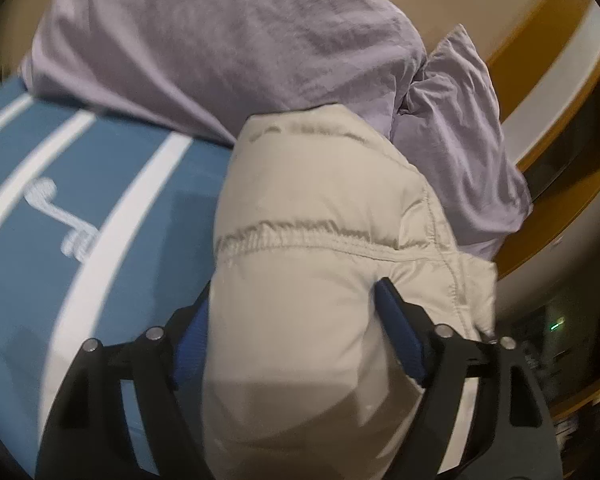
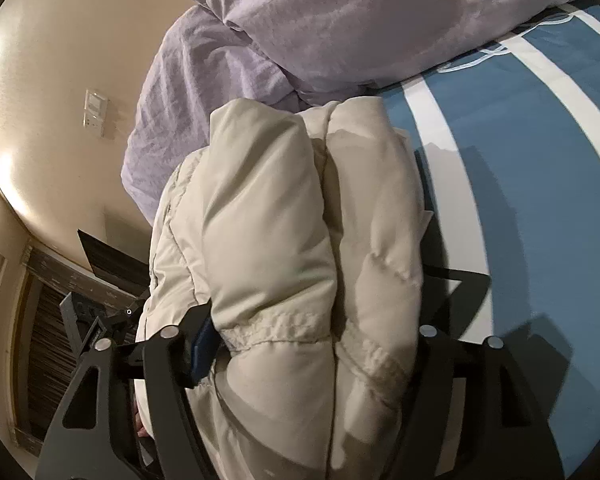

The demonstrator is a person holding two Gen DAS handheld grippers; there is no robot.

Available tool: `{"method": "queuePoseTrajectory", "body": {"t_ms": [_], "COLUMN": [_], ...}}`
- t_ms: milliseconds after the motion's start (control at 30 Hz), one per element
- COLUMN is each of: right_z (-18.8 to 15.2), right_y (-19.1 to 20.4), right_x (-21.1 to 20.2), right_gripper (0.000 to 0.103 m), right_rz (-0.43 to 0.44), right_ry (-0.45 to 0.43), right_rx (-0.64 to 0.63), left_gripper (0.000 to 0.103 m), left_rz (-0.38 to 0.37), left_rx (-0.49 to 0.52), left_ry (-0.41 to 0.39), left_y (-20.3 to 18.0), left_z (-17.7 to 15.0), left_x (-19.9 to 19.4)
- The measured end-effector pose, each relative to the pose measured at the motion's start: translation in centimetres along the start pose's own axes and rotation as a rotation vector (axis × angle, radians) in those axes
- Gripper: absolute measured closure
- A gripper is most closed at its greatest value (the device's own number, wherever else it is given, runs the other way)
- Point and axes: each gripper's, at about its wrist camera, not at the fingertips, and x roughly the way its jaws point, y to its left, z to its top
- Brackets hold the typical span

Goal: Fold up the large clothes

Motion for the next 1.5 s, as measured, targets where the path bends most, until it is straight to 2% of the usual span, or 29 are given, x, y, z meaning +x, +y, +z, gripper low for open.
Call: {"method": "queuePoseTrajectory", "body": {"t_ms": [67,167,233,433,567,700,833,900,1033,1500], "right_z": [0.3,0.7,0.9,1.7,1.6,0.7,0.2,0.2,0.4,0.1], "right_y": [0.4,1.1,2.0,6.2,9.4,11.4,11.3,10.7,9.6,7.6], "right_x": [-1.2,-2.4,-3.1,-4.3,-2.9,-0.6,2.0,2.7,3.6,5.2], "right_gripper": [0.027,0.027,0.026,0.026,0.027,0.035,0.036,0.036,0.036,0.034], "right_rz": [-0.047,-0.086,-0.134,-0.275,-0.323,-0.388,-0.475,-0.486,-0.484,-0.469], "right_ry": [-0.032,-0.064,-0.095,-0.239,-0.269,-0.27,-0.259,-0.254,-0.256,-0.277], "right_rx": [-0.015,-0.042,-0.073,-0.212,-0.333,-0.462,-0.533,-0.534,-0.526,-0.505], "left_gripper": [0.021,0.019,0.018,0.017,0.017,0.012,0.007,0.006,0.005,0.005], "left_rz": [0.078,0.17,0.197,0.215,0.265,0.312,0.32,0.305,0.279,0.266], "left_rx": [0.064,0.132,0.149,0.17,0.208,0.236,0.256,0.259,0.252,0.264], "left_ry": [-0.049,-0.109,-0.132,-0.168,-0.153,-0.158,-0.163,-0.162,-0.155,-0.162], "left_y": [-1.0,-2.2,-2.9,-4.7,-5.8,-5.9,-5.5,-5.2,-4.7,-4.4], "left_z": [0.1,0.5,0.7,0.9,0.8,0.3,0.4,0.4,0.5,0.2], "left_x": [-0.7,-1.3,-1.4,-1.3,0.0,1.2,1.7,2.0,2.7,4.4]}}
